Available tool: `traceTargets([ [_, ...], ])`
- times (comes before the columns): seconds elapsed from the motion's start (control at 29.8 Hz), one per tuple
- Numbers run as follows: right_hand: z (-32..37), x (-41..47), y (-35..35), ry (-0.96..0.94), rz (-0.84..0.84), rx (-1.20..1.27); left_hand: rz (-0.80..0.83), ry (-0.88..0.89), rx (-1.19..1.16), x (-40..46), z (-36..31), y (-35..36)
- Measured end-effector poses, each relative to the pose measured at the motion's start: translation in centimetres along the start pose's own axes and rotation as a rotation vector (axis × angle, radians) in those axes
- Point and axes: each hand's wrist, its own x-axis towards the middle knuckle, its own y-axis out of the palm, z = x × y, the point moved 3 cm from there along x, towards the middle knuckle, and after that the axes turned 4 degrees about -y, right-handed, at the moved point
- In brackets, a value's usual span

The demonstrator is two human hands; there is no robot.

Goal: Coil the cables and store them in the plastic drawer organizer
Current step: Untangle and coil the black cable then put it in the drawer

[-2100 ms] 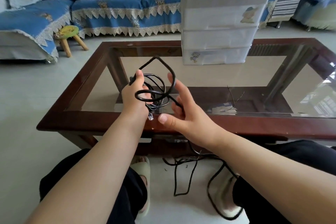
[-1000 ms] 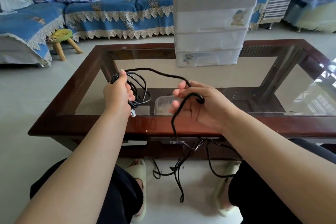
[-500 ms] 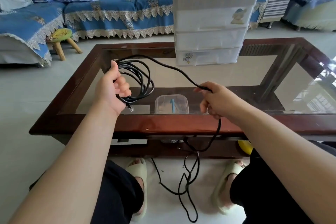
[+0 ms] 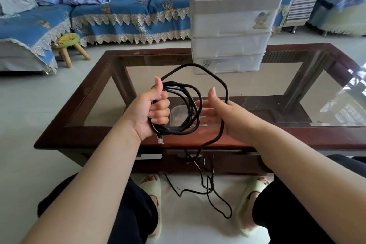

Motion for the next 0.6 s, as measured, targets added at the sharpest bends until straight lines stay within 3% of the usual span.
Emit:
traceTargets([
  [0.13, 0.0, -0.1, 0.5, 0.022, 0.172, 0.269, 0.016, -0.021, 0.071, -0.3, 0.3, 0.4],
  [0.27, -0.7, 0.9, 0.5, 0.049, 0.09, 0.395, 0.12, -0.053, 0.057, -0.3, 1.1, 1.4],
  [0.44, -0.8, 1.6, 0.8, -0.028, 0.106, 0.648, 0.193, 0.007, 0.012, -0.7, 1.1, 2.4],
  [0.6, -1.0, 2.2, 1.2, -0.089, -0.018, 0.537, 0.223, -0.025, -0.066, -0.4, 0.9, 2.6],
])
